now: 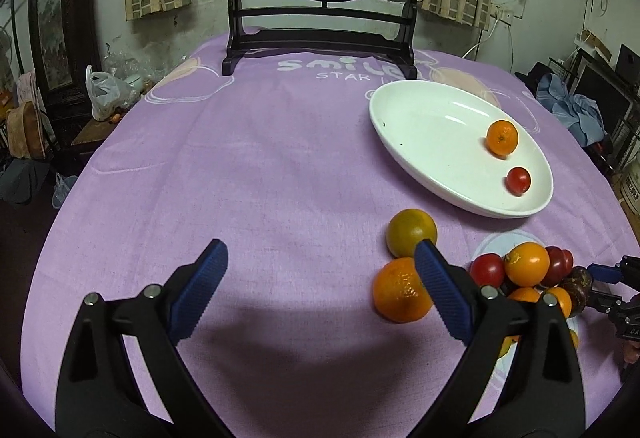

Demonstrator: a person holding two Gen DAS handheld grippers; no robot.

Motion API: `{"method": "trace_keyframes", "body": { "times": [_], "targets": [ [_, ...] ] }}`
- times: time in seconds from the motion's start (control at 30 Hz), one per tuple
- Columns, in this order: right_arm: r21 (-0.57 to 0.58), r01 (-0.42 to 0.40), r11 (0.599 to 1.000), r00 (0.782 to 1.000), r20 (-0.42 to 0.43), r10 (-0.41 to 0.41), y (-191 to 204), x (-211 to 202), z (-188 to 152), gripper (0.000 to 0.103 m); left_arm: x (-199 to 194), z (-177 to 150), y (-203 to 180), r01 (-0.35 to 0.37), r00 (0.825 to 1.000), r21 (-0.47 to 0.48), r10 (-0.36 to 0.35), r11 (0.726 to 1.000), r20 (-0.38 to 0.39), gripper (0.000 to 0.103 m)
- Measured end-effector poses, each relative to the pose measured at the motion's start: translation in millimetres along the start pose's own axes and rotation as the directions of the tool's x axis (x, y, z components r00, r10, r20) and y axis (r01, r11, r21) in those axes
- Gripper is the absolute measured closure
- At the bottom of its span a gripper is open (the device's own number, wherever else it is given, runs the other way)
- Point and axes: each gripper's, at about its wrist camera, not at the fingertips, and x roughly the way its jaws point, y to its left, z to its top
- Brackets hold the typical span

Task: Organize fruits
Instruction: 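Grasp the dark brown round fruit with the right tool while the left tool grasps a mandarin, then carry both fruits to the white plate and open both tools to release them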

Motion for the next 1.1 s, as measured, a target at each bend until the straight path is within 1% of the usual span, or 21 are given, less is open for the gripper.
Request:
{"method": "trace_keyframes", "body": {
  "times": [0.03, 0.07, 0.1, 0.13, 0.3, 0.33, 0.37, 0.43, 0.53, 0.57, 0.67, 0.77, 0.83, 0.9, 1.0, 1.03, 1.1],
  "targets": [
    [-0.004, 0.009, 1.0, 1.0, -0.007, -0.009, 0.8, 1.5, -1.4, 0.053, -0.4, -0.6, -0.7, -0.001, 1.0, 0.005, 0.001, 1.0, 0.002, 0.007],
    [-0.02, 0.033, 0.999, 0.999, -0.021, -0.033, 3.4, 4.6, -2.3, 0.047, -1.2, -1.2, -1.0, -0.001, 1.0, 0.009, 0.001, 1.0, 0.004, 0.007],
    [-0.03, 0.044, 0.999, 0.999, -0.031, -0.045, 4.2, 7.1, -2.2, 0.046, -1.2, -1.0, -2.2, -0.002, 1.0, 0.012, 0.002, 1.0, 0.005, 0.007],
    [-0.057, 0.061, 0.997, 0.998, -0.031, -0.063, 8.4, 10.0, -1.9, 0.046, -1.6, -1.1, -2.5, -0.002, 1.0, 0.014, 0.002, 1.0, 0.007, 0.007],
    [-0.104, 0.104, 0.989, 0.994, -0.011, -0.106, 13.0, 12.7, -3.6, 0.047, -2.3, -2.4, -3.9, -0.002, 1.0, 0.029, 0.001, 1.0, 0.006, 0.007],
    [-0.105, 0.102, 0.989, 0.995, -0.007, -0.103, 12.7, 12.4, -3.4, 0.05, -2.1, -2.7, -4.2, -0.005, 1.0, 0.032, 0.005, 0.999, 0.006, 0.007],
    [-0.095, 0.093, 0.991, 0.996, 0.004, -0.093, 11.4, 9.7, -2.9, 0.057, -1.9, -3.3, -4.7, -0.012, 1.0, 0.035, 0.012, 0.999, 0.003, 0.007],
    [-0.062, 0.091, 0.994, 0.995, 0.036, -0.089, 6.3, 3.6, -0.8, 0.057, -0.8, -4.5, -4.9, -0.014, 1.0, 0.039, 0.014, 0.999, -0.004, 0.007],
    [0.081, 0.045, 0.996, 0.993, 0.101, -0.053, -19.5, -12.8, 4.5, 0.057, 2.4, -7.6, -8.5, 0.013, 0.999, 0.06, -0.011, 0.998, -0.032, 0.007],
    [0.115, 0.046, 0.992, 0.993, 0.106, -0.059, -26.7, -15.1, 4.5, 0.057, 3.4, -9.5, -12.5, 0.024, 0.999, 0.081, -0.02, 0.996, -0.042, 0.007],
    [0.164, 0.075, 0.984, 0.99, 0.105, -0.093, -36.7, -17.2, 2.8, 0.057, 5.6, -16.8, -28.9, 0.049, 0.997, 0.157, -0.04, 0.986, -0.059, 0.007],
    [0.18, 0.07, 0.981, 0.991, 0.098, -0.088, -38.6, -17.3, 3.0, 0.057, 9.1, -24.0, -42.5, 0.044, 0.997, 0.218, -0.031, 0.975, -0.064, 0.008],
    [0.174, 0.074, 0.982, 0.991, 0.099, -0.092, -36.3, -18.5, 1.6, 0.057, 13.3, -27.1, -48.0, 0.051, 0.997, 0.24, -0.035, 0.969, -0.073, 0.011],
    [0.17, 0.07, 0.983, 0.992, 0.096, -0.087, -35.3, -17.9, 2.2, 0.057, 16.7, -29.9, -49.9, 0.064, 0.995, 0.249, -0.044, 0.966, -0.085, 0.022],
    [0.163, 0.076, 0.984, 0.992, 0.089, -0.092, -34.6, -16.3, 1.9, 0.057, 22.4, -32.2, -53.0, 0.06, 0.995, 0.269, -0.036, 0.961, -0.094, 0.03],
    [0.163, 0.076, 0.984, 0.992, 0.088, -0.091, -34.1, -16.3, 1.6, 0.057, 24.3, -32.9, -53.9, 0.058, 0.995, 0.275, -0.032, 0.96, -0.098, 0.031],
    [0.159, 0.076, 0.984, 0.992, 0.087, -0.091, -33.1, -16.3, 1.0, 0.057, 28.3, -33.8, -54.9, 0.053, 0.994, 0.287, -0.023, 0.957, -0.107, 0.04]
  ]
}}
